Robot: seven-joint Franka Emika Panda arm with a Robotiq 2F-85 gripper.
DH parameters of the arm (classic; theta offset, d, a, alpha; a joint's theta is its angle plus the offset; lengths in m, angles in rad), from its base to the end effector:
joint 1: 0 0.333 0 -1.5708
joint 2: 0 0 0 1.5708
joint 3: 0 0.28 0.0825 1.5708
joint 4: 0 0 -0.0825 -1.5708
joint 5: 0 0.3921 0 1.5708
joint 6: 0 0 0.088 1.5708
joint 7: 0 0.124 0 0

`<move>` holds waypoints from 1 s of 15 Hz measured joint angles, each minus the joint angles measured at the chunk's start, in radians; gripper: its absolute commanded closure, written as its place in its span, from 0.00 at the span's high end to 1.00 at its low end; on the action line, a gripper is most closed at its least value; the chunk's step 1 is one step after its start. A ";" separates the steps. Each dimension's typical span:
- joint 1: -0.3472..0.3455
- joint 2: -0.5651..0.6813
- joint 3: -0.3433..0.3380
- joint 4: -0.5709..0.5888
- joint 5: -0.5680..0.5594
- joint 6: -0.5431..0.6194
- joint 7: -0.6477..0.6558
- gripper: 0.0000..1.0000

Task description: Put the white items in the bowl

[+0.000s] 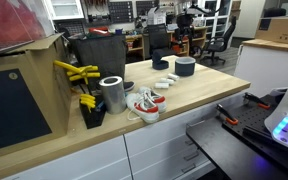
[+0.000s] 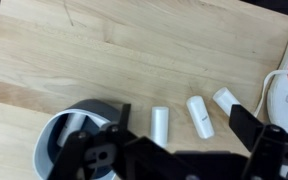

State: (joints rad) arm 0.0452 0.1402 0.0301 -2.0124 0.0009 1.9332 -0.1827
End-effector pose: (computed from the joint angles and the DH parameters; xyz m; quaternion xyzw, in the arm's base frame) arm 0.5511 0.0416 0.3120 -0.9857 -0.1277 0.1092 0.0084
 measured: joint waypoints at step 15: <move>0.002 0.059 0.027 -0.063 0.014 0.254 0.024 1.00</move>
State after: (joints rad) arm 0.0475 0.1993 0.0574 -2.0753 0.0147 2.1876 -0.1590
